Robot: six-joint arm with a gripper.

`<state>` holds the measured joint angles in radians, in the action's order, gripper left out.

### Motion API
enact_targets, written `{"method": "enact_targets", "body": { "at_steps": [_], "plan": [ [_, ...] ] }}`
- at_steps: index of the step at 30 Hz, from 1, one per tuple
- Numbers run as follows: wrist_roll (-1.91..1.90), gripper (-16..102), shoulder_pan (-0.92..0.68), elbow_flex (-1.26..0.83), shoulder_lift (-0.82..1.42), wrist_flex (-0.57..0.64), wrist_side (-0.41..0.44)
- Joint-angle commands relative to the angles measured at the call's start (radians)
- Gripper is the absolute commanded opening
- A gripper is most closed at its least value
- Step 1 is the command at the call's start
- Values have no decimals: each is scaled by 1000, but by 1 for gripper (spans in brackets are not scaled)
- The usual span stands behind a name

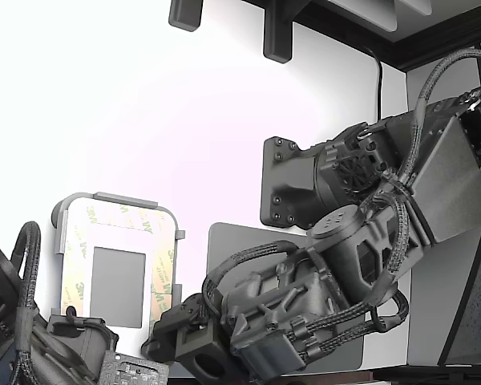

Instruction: Peel off protective film from adhesive tape.

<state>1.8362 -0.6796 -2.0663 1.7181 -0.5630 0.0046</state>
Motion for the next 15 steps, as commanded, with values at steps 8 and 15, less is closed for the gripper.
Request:
{"method": "enact_targets", "body": {
  "at_steps": [8,15],
  "plan": [
    [14,-10,20,-2,23,21,3],
    [20,-10,29,-28,29,46,-3]
  ]
}}
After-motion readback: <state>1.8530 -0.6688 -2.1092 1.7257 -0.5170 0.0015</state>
